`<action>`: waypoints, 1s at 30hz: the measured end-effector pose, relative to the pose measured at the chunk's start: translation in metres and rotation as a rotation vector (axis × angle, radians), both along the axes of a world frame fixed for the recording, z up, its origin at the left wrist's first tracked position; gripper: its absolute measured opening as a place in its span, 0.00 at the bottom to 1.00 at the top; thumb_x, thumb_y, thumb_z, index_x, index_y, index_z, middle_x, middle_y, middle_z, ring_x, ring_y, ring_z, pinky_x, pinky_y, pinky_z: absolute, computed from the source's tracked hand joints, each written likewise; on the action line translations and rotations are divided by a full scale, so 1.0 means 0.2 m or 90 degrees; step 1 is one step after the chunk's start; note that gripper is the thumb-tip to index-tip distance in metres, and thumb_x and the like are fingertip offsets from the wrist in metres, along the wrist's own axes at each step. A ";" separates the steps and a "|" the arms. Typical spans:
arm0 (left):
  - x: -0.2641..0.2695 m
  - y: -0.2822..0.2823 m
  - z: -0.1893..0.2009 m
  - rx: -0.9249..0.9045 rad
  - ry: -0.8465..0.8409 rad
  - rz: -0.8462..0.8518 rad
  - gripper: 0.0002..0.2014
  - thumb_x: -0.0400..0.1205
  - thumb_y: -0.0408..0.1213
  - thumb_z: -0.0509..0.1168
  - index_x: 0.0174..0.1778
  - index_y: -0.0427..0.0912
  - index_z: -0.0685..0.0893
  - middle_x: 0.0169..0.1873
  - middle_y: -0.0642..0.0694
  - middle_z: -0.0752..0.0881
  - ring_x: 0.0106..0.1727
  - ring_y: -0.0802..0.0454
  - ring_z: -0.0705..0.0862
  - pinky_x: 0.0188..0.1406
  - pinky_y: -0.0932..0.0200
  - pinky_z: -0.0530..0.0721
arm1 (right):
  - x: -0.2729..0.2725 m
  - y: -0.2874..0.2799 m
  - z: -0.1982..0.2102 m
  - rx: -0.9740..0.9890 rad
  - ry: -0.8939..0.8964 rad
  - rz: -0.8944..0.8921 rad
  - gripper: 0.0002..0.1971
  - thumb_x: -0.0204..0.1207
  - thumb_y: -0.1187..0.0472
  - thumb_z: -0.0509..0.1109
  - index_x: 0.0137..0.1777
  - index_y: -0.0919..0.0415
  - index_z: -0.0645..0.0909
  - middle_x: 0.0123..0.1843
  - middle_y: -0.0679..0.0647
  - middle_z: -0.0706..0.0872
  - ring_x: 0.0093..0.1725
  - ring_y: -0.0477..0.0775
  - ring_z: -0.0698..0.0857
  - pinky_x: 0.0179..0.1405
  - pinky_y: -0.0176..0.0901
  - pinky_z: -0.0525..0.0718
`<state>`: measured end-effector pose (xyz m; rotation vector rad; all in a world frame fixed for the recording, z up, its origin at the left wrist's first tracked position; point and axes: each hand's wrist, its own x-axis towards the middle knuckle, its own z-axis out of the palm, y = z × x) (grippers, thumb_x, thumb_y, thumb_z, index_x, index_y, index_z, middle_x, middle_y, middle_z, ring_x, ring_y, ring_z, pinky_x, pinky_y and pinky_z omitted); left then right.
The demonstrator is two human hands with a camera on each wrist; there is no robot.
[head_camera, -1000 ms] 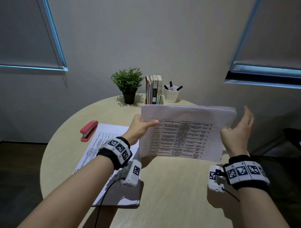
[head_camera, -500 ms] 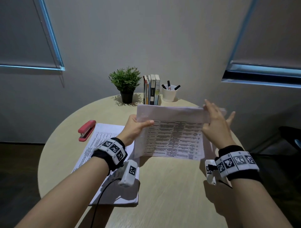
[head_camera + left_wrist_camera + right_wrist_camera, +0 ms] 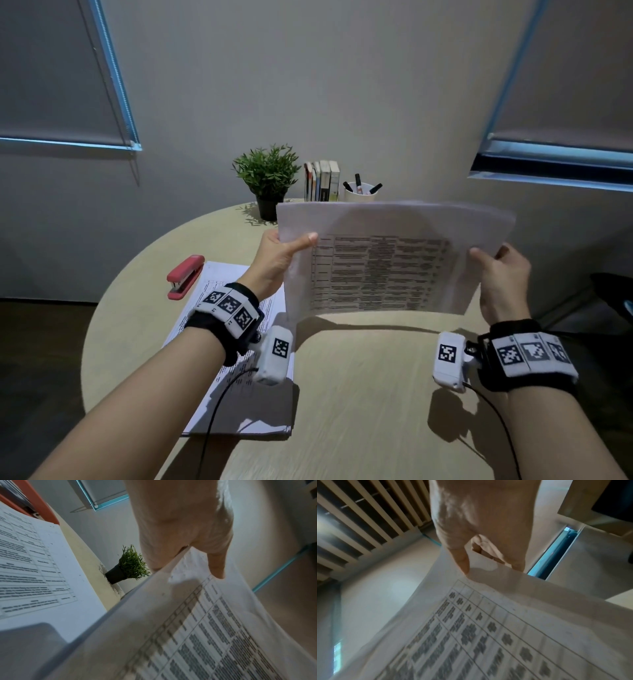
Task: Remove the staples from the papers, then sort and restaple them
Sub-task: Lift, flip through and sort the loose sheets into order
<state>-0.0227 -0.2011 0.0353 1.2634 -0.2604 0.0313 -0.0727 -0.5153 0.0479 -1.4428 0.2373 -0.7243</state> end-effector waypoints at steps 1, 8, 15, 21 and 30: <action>0.00 0.00 0.01 -0.005 -0.003 0.001 0.09 0.75 0.27 0.71 0.51 0.35 0.86 0.44 0.43 0.90 0.48 0.49 0.88 0.51 0.53 0.86 | -0.01 0.00 0.03 -0.023 -0.011 0.000 0.11 0.76 0.76 0.67 0.48 0.60 0.84 0.38 0.46 0.88 0.33 0.34 0.85 0.35 0.29 0.83; -0.03 -0.07 -0.12 0.184 0.066 -0.012 0.12 0.75 0.34 0.73 0.52 0.36 0.85 0.47 0.44 0.89 0.49 0.49 0.86 0.41 0.57 0.82 | -0.07 0.00 -0.04 -0.018 0.066 -0.011 0.20 0.71 0.79 0.69 0.63 0.66 0.79 0.46 0.51 0.85 0.46 0.49 0.84 0.29 0.25 0.81; -0.05 -0.12 -0.05 0.219 -0.023 0.020 0.06 0.80 0.27 0.68 0.50 0.30 0.86 0.39 0.43 0.87 0.40 0.54 0.86 0.39 0.60 0.83 | -0.08 0.06 0.02 -0.406 0.064 -0.155 0.41 0.68 0.72 0.73 0.80 0.52 0.63 0.77 0.53 0.66 0.78 0.56 0.65 0.79 0.60 0.64; -0.10 -0.07 0.23 0.304 -0.203 -0.030 0.06 0.79 0.23 0.66 0.47 0.24 0.86 0.37 0.44 0.89 0.37 0.59 0.89 0.36 0.64 0.87 | -0.03 0.21 0.19 -0.719 0.141 -0.054 0.06 0.77 0.62 0.70 0.52 0.52 0.82 0.53 0.53 0.82 0.67 0.56 0.76 0.81 0.67 0.49; -0.07 0.34 0.32 0.321 0.064 0.185 0.57 0.72 0.45 0.77 0.84 0.42 0.41 0.80 0.38 0.65 0.76 0.45 0.68 0.75 0.49 0.65 | 0.10 0.47 0.20 -0.265 -0.032 0.044 0.08 0.71 0.74 0.63 0.38 0.74 0.84 0.34 0.55 0.79 0.35 0.50 0.74 0.33 0.46 0.72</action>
